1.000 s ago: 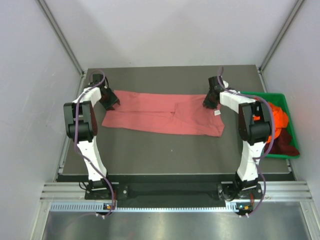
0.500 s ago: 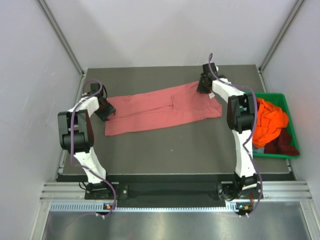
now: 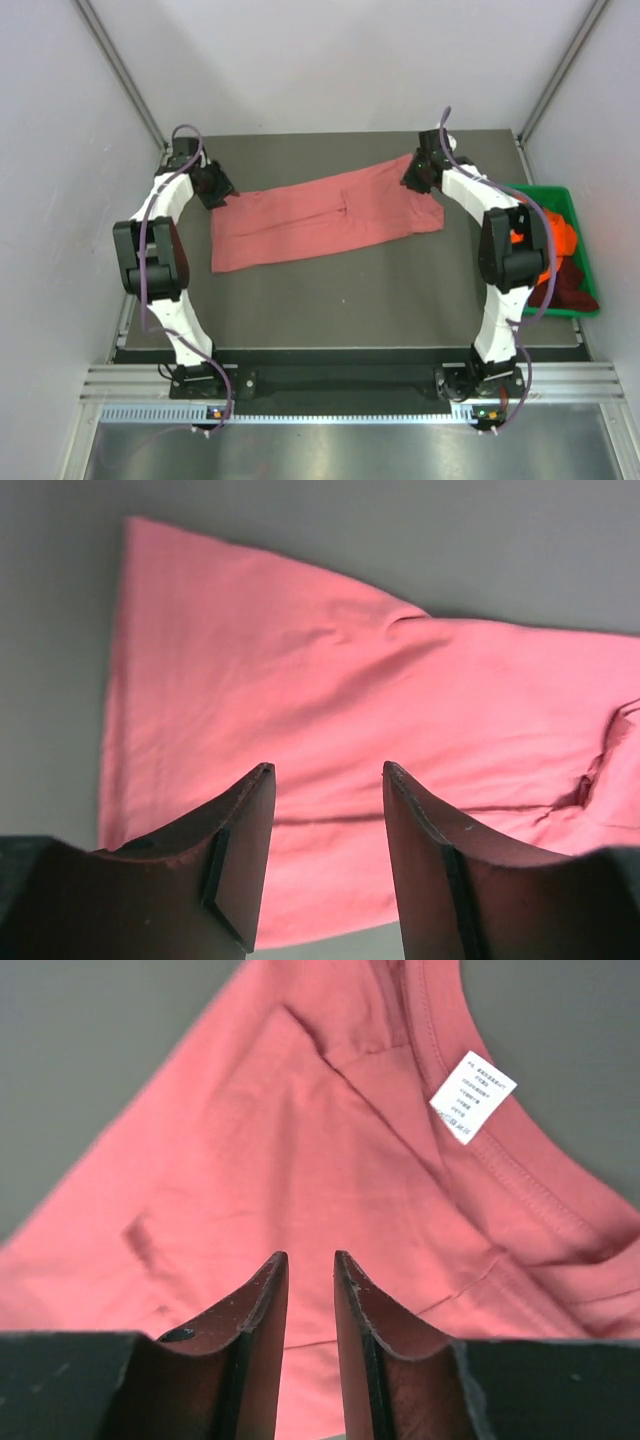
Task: Fold and stack the t-shirts
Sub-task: Fold the tshirt
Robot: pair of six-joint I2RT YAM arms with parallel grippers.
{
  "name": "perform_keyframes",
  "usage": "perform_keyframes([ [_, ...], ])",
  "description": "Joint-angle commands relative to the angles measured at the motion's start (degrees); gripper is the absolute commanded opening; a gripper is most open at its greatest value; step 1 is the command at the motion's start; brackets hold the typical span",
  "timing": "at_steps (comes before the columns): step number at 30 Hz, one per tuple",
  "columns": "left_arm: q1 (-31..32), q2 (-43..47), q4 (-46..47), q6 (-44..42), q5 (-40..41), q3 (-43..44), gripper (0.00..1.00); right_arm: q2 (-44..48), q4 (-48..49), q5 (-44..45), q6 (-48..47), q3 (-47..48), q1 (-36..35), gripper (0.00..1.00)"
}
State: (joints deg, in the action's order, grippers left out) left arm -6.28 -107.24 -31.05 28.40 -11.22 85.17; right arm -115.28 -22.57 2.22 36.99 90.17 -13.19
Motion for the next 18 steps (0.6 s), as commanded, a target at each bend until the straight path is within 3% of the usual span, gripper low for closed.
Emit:
perform_keyframes([
  [1, 0.4, -8.0, -2.2, -4.1, -5.7, 4.5, 0.52, 4.7, 1.5, 3.1, 8.3, -5.4, -1.3, 0.25],
  [10, 0.4, -11.7, -2.4, -1.9, 5.7, 2.6, 0.52, -0.5, 2.3, 10.5, 11.4, -7.7, -1.0, 0.24],
  [18, 0.3, -6.5, -0.4, 4.7, 14.2, -11.6, 0.53, -8.5, 2.0, 12.4, -3.4, 1.0, 0.6, 0.25],
])
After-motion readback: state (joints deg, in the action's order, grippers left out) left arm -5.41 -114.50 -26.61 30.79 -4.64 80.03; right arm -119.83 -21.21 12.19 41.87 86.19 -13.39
